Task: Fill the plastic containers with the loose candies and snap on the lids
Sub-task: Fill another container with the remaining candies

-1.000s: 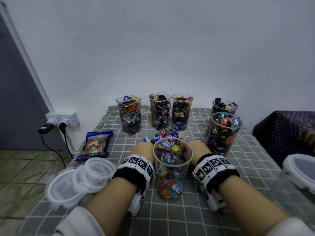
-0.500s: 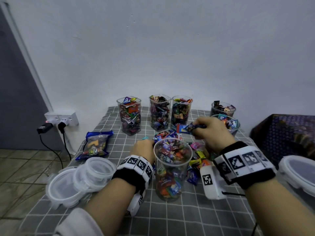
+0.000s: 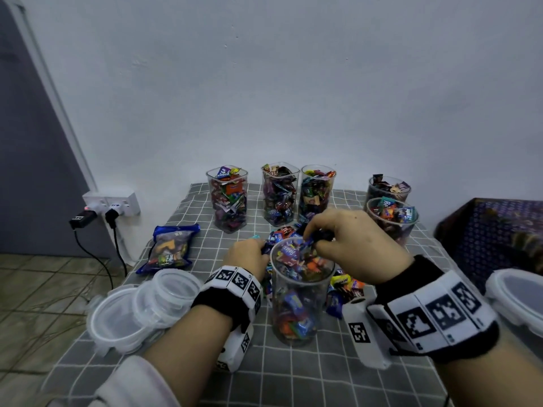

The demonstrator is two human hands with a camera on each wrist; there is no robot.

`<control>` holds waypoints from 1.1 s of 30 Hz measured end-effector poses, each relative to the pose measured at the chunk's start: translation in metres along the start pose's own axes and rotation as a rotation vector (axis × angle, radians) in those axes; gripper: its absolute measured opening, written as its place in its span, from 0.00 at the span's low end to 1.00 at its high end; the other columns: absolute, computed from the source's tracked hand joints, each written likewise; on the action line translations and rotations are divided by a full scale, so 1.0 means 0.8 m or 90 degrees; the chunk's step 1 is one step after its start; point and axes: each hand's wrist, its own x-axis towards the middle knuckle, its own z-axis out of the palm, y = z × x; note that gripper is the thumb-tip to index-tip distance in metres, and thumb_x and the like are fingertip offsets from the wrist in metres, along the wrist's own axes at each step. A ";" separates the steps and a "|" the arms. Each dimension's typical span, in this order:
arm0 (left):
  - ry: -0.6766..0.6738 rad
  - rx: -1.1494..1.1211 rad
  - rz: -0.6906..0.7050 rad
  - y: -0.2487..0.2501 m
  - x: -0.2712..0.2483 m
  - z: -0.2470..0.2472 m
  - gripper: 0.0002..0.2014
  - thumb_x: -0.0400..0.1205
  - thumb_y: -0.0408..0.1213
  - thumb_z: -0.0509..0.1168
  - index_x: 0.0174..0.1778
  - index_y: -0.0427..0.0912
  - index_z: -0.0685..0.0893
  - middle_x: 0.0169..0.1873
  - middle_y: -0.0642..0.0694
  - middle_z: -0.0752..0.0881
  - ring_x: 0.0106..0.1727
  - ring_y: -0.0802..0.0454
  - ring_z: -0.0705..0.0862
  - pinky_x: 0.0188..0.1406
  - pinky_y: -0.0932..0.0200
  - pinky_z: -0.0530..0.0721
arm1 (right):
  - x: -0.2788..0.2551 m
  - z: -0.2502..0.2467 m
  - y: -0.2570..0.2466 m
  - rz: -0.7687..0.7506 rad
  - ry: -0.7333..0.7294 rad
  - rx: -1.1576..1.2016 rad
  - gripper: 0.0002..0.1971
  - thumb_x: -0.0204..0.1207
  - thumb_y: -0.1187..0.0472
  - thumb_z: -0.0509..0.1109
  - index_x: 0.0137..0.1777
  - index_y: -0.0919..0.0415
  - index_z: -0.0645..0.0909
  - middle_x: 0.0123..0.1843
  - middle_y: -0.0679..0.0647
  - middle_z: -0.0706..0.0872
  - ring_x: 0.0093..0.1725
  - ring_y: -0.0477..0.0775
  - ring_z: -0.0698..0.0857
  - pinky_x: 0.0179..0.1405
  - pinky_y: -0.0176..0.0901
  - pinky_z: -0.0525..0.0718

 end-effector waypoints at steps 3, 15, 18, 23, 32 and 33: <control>-0.004 -0.004 0.005 0.004 -0.003 -0.003 0.12 0.82 0.43 0.60 0.49 0.38 0.84 0.48 0.38 0.86 0.53 0.38 0.83 0.40 0.55 0.75 | -0.006 0.005 -0.002 0.003 0.005 0.043 0.09 0.74 0.64 0.70 0.51 0.53 0.86 0.49 0.46 0.84 0.50 0.45 0.82 0.53 0.40 0.79; 0.038 -0.143 -0.026 0.003 -0.013 -0.015 0.11 0.80 0.41 0.66 0.53 0.43 0.89 0.46 0.39 0.89 0.49 0.40 0.85 0.43 0.54 0.82 | -0.036 0.045 0.035 0.117 -0.035 0.428 0.49 0.54 0.43 0.81 0.76 0.44 0.61 0.64 0.33 0.74 0.58 0.26 0.77 0.53 0.21 0.75; 0.080 -0.227 -0.038 -0.003 -0.009 -0.023 0.10 0.78 0.40 0.69 0.50 0.41 0.90 0.43 0.40 0.90 0.47 0.42 0.86 0.46 0.49 0.84 | -0.039 0.066 0.044 0.121 -0.057 0.487 0.47 0.53 0.45 0.85 0.70 0.41 0.62 0.63 0.34 0.77 0.59 0.28 0.79 0.59 0.26 0.77; 0.121 -0.426 0.005 0.008 -0.017 -0.068 0.05 0.76 0.34 0.71 0.40 0.50 0.89 0.37 0.45 0.90 0.42 0.42 0.88 0.47 0.44 0.87 | -0.049 0.088 0.042 0.110 -0.014 0.551 0.31 0.58 0.51 0.79 0.60 0.38 0.69 0.61 0.35 0.79 0.59 0.26 0.79 0.57 0.26 0.78; -0.003 -0.592 0.153 0.057 -0.063 -0.119 0.07 0.76 0.25 0.69 0.37 0.42 0.87 0.30 0.47 0.89 0.34 0.56 0.86 0.37 0.59 0.87 | -0.052 0.096 0.044 0.094 0.016 0.557 0.32 0.57 0.49 0.78 0.62 0.37 0.69 0.60 0.34 0.80 0.60 0.27 0.78 0.57 0.25 0.77; -0.031 -0.574 0.157 0.059 -0.064 -0.117 0.06 0.76 0.25 0.70 0.38 0.40 0.87 0.33 0.44 0.89 0.36 0.52 0.86 0.40 0.55 0.87 | -0.053 0.095 0.044 0.098 0.016 0.557 0.32 0.57 0.48 0.78 0.61 0.36 0.69 0.60 0.34 0.80 0.60 0.26 0.78 0.57 0.24 0.77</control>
